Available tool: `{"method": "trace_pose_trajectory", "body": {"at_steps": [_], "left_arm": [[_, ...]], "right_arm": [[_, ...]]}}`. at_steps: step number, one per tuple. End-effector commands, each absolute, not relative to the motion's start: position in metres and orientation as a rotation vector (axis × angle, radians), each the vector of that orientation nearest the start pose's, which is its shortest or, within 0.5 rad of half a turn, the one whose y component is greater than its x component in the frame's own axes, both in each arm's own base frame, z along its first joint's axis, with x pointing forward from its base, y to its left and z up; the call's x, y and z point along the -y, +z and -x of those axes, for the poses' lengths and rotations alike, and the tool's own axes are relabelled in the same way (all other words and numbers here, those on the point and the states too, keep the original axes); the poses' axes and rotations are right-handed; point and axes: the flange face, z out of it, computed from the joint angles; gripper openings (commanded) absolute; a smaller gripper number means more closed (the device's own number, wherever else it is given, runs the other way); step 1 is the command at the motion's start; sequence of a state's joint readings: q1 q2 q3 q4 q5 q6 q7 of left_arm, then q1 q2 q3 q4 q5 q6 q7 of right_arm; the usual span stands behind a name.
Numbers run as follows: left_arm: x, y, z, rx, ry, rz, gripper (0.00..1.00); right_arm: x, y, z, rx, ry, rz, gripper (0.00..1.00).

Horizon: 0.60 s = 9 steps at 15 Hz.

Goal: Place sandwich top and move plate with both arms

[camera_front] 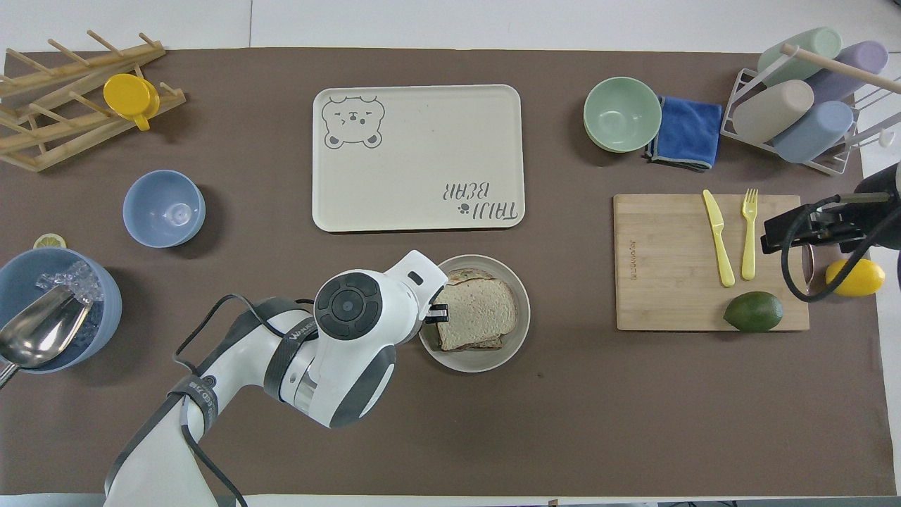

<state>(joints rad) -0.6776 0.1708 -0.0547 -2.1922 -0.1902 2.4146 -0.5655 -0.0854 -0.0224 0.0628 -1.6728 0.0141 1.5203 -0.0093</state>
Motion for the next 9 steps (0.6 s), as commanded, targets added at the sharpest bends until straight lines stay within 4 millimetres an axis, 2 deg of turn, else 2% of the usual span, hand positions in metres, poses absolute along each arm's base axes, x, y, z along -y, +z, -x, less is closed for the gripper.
{"method": "trace_pose_trajectory", "body": {"at_steps": [1,3,7,9], "left_arm": [[0.367,0.309,-0.417,-0.048,0.068,3.284,0.0],[0.356,0.315,-0.426,-0.013,0.07,3.288,0.0],[0.358,0.339,-0.435,0.001,0.134,3.317,0.0],[0.351,0.349,-0.442,0.012,0.153,3.341,0.0]], "right_arm": [[0.012,0.589,-0.535,-0.003,0.189,3.12,1.0],[0.012,0.589,-0.535,-0.005,0.189,3.12,1.0],[0.012,0.589,-0.535,-0.003,0.189,3.12,1.0],[0.012,0.589,-0.535,-0.003,0.189,3.12,1.0]]}}
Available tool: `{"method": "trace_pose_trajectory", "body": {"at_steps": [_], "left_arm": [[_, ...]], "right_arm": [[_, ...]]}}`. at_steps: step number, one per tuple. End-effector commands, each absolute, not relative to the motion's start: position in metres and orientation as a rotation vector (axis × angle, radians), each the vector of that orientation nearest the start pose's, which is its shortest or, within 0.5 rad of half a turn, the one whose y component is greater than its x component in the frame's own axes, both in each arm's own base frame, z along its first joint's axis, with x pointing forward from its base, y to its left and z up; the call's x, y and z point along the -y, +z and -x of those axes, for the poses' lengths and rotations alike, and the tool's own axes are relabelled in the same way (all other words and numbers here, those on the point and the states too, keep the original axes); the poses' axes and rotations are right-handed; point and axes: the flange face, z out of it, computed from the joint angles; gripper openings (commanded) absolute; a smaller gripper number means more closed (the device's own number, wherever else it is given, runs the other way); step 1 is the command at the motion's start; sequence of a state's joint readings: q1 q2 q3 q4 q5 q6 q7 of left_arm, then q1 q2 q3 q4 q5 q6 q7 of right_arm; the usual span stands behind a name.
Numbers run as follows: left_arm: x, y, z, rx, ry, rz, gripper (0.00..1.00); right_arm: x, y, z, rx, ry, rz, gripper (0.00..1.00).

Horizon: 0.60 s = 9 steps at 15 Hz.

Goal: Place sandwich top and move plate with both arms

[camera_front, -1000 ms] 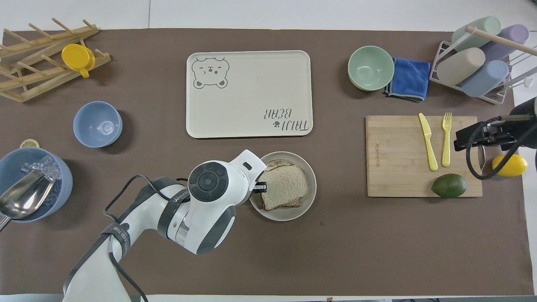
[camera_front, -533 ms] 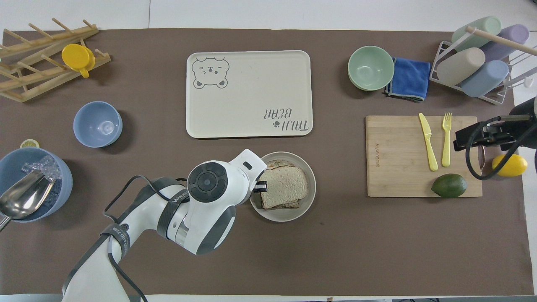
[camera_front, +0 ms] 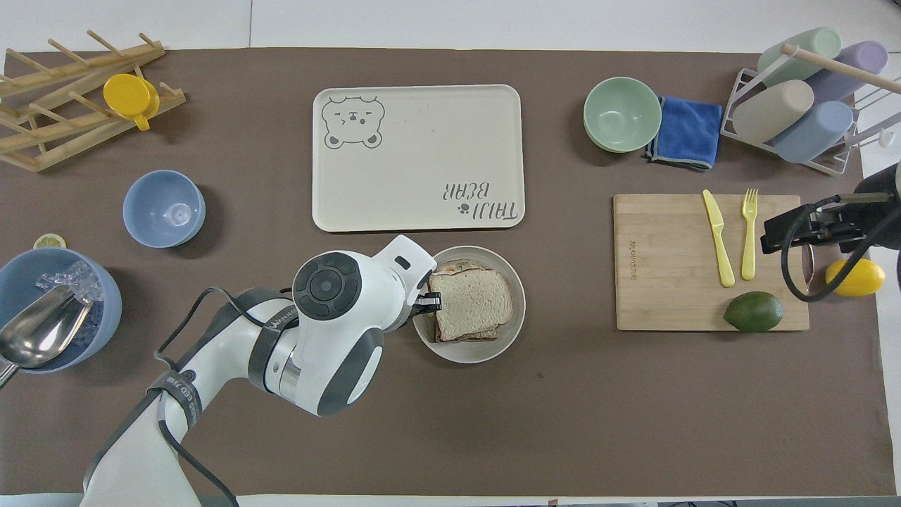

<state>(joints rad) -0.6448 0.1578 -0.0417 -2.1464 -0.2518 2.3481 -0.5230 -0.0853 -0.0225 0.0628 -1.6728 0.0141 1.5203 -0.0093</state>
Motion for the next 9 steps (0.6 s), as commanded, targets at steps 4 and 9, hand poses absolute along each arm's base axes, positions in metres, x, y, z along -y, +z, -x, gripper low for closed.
{"method": "trace_pose_trajectory", "body": {"at_steps": [4,9], "left_arm": [[0.344,0.37,-0.459,0.061,0.181,3.369,0.0],[0.325,0.404,-0.504,0.15,0.218,3.405,0.0]], "right_arm": [[0.012,0.589,-0.535,-0.003,0.189,3.12,1.0],[0.012,0.589,-0.535,-0.003,0.189,3.12,1.0]]}}
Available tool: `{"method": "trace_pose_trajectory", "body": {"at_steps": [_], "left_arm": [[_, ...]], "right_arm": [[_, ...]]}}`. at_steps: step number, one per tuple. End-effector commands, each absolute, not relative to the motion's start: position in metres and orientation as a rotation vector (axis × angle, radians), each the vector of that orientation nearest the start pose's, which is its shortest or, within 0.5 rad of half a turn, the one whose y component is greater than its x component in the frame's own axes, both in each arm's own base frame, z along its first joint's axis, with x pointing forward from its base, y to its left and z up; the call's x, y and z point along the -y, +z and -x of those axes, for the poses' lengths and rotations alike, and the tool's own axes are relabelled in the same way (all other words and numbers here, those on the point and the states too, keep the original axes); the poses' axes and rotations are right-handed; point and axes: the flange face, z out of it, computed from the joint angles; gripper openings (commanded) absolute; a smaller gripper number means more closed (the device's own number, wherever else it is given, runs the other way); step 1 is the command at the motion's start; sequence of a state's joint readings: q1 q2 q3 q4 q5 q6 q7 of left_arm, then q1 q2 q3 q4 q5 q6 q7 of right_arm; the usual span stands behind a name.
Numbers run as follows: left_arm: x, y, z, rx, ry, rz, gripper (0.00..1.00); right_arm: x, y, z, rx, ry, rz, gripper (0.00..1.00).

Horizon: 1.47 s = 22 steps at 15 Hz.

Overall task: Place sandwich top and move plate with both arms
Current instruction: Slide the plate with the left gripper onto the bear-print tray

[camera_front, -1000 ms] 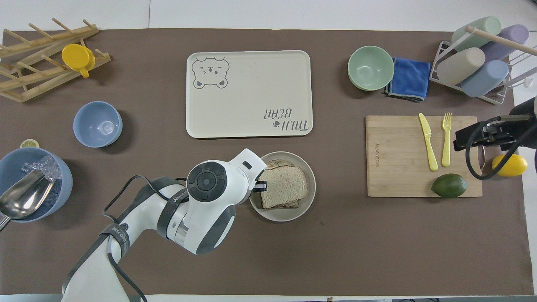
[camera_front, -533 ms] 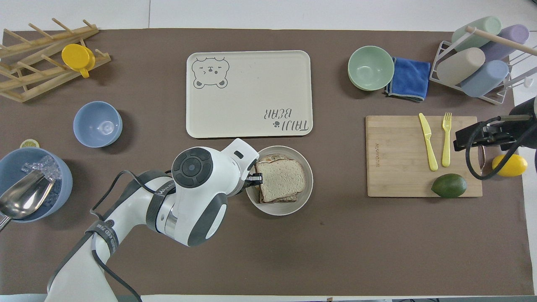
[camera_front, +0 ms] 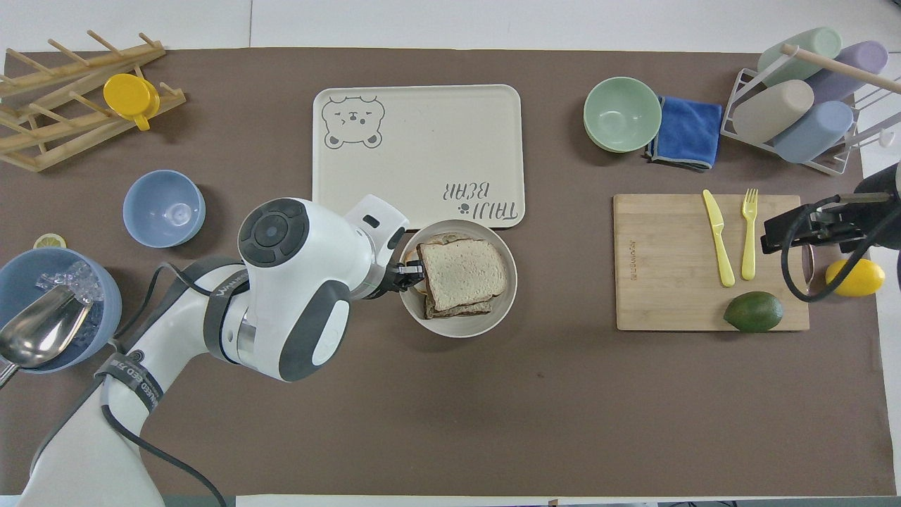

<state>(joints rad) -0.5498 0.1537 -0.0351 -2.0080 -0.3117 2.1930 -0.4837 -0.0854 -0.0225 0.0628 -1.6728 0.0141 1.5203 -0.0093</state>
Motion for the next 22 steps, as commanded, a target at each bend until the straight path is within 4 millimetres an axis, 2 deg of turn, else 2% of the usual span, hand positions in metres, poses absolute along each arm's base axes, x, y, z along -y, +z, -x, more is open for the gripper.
{"method": "trace_pose_trajectory", "body": {"at_steps": [1,5,6,8,9,10,12,13,15,17,22], "left_arm": [[0.32,0.409,-0.517,0.191,0.205,3.423,0.0],[0.298,0.418,-0.559,0.288,0.143,3.449,0.0],[0.292,0.414,-0.571,0.314,0.147,3.447,0.0],[0.294,0.408,-0.597,0.335,0.139,3.454,0.0],[0.284,0.401,-0.615,0.374,0.144,3.452,0.0],[0.277,0.396,-0.627,0.402,0.16,3.448,0.0],[0.281,0.382,-0.648,0.432,0.171,3.464,0.0],[0.273,0.374,-0.657,0.46,0.162,3.462,0.0],[0.267,0.358,-0.667,0.495,0.118,3.459,0.0],[0.265,0.355,-0.672,0.517,0.015,3.468,0.0],[0.271,0.337,-0.661,0.464,0.023,3.46,0.0]], "right_arm": [[0.012,0.589,-0.535,-0.003,0.189,3.12,1.0],[0.012,0.589,-0.535,-0.003,0.189,3.12,1.0],[0.012,0.589,-0.535,-0.005,0.189,3.12,1.0],[0.012,0.589,-0.535,-0.003,0.189,3.12,1.0],[0.012,0.589,-0.535,-0.003,0.189,3.12,1.0],[0.012,0.589,-0.535,-0.005,0.189,3.12,1.0],[0.012,0.589,-0.535,-0.003,0.189,3.12,1.0],[0.012,0.589,-0.535,-0.003,0.189,3.12,1.0],[0.011,0.589,-0.535,-0.001,0.189,3.12,1.0],[0.012,0.589,-0.535,-0.003,0.189,3.12,1.0],[0.012,0.589,-0.535,-0.003,0.189,3.12,1.0]]}}
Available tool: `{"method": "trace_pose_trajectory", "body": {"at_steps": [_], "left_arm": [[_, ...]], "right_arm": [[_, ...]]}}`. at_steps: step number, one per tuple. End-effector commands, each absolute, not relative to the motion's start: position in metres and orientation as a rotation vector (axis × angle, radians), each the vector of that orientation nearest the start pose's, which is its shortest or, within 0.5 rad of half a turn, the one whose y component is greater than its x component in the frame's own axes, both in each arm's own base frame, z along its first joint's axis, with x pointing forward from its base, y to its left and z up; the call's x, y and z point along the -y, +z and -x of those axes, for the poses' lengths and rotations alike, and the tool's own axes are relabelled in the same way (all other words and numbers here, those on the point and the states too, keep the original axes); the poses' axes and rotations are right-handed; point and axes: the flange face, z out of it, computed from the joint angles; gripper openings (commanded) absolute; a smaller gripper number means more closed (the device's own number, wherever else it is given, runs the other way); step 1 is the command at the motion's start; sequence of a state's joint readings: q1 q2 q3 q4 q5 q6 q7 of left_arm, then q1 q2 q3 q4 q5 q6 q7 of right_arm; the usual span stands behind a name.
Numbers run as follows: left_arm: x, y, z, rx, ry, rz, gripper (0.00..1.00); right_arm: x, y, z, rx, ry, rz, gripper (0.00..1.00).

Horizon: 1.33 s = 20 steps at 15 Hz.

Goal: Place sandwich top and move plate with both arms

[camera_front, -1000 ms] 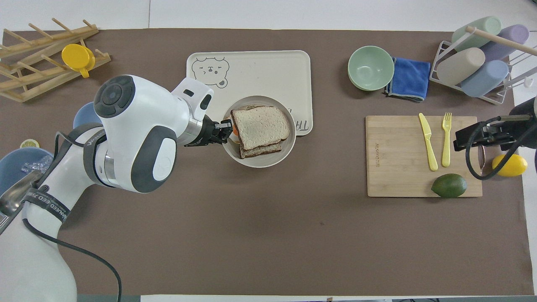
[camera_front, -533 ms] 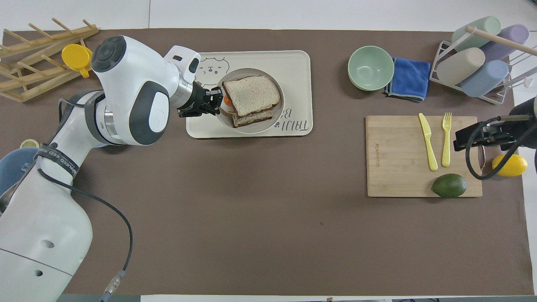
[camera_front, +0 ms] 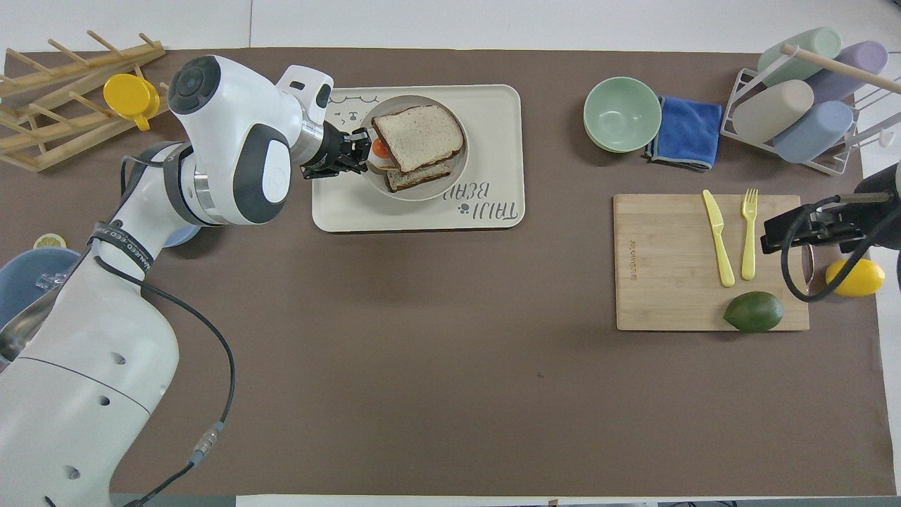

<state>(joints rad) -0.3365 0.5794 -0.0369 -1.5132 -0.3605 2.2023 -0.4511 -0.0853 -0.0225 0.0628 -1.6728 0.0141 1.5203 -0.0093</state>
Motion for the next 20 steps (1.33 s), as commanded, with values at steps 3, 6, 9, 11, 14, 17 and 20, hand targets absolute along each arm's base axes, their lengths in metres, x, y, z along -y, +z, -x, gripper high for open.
{"method": "trace_pose_trajectory", "body": {"at_steps": [3,6,9,11,14,17,20], "left_arm": [[0.27,0.33,-0.655,0.406,0.026,3.459,0.0],[0.273,0.328,-0.649,0.366,0.039,3.46,0.13],[0.279,0.329,-0.646,0.341,0.041,3.46,1.0],[0.278,0.332,-0.647,0.342,0.038,3.461,1.0],[0.271,0.347,-0.65,0.33,-0.003,3.454,1.0],[0.26,0.377,-0.649,0.317,-0.04,3.443,1.0],[0.238,0.412,-0.645,0.256,-0.062,3.373,1.0]], "right_arm": [[0.012,0.589,-0.535,-0.003,0.189,3.12,1.0],[0.012,0.589,-0.535,-0.003,0.189,3.12,1.0],[0.012,0.589,-0.535,-0.003,0.189,3.12,1.0],[0.012,0.589,-0.535,-0.003,0.189,3.12,1.0],[0.012,0.589,-0.535,-0.003,0.189,3.12,1.0],[0.012,0.589,-0.535,-0.003,0.189,3.12,1.0],[0.012,0.589,-0.535,-0.003,0.189,3.12,1.0]]}}
